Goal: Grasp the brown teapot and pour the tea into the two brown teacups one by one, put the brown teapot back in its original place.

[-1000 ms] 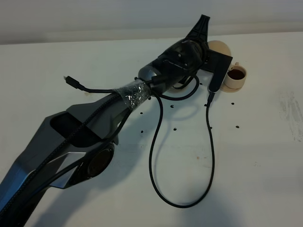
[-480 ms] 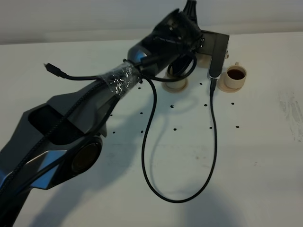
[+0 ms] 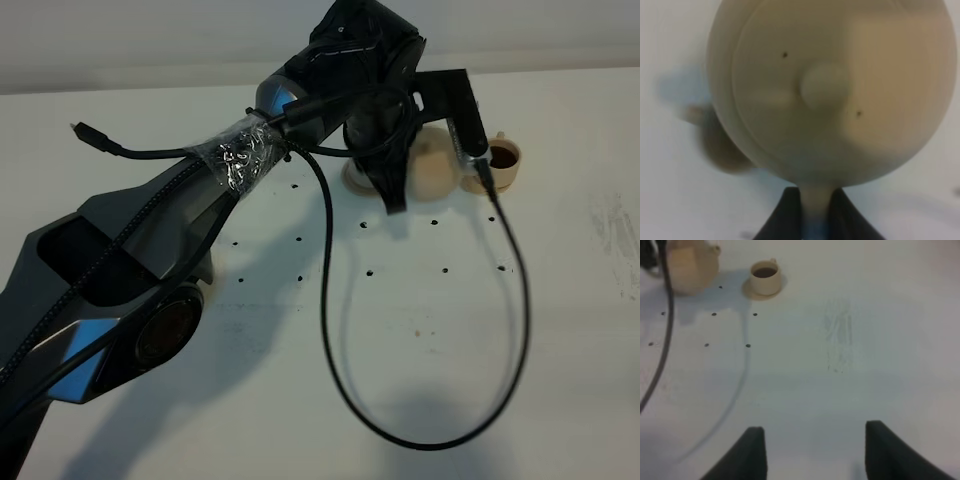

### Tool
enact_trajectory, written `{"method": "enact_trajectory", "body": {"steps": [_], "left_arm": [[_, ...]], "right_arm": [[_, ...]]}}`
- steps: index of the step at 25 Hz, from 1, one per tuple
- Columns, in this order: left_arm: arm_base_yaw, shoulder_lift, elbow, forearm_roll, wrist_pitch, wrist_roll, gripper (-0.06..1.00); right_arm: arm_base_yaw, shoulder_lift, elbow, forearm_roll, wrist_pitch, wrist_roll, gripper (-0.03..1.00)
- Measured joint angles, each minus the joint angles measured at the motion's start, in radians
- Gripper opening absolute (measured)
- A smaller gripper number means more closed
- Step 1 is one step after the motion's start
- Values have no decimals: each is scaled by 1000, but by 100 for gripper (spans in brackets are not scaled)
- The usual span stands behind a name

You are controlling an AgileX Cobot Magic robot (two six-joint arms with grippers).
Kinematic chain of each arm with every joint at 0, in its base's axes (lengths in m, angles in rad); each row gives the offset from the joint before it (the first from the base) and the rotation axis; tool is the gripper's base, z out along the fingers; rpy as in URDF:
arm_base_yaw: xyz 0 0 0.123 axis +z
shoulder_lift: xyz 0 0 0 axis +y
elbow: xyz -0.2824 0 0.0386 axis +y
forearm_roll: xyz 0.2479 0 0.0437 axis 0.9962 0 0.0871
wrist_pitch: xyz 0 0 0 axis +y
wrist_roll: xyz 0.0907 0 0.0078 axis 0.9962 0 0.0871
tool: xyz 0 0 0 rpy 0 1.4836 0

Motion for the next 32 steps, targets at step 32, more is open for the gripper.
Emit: {"method": "enact_trajectory", "body": {"steps": [32], "left_arm": [[-67, 10, 0, -49, 3, -287, 8]], "right_arm": [[0, 0, 0, 0, 0, 0, 43]]}}
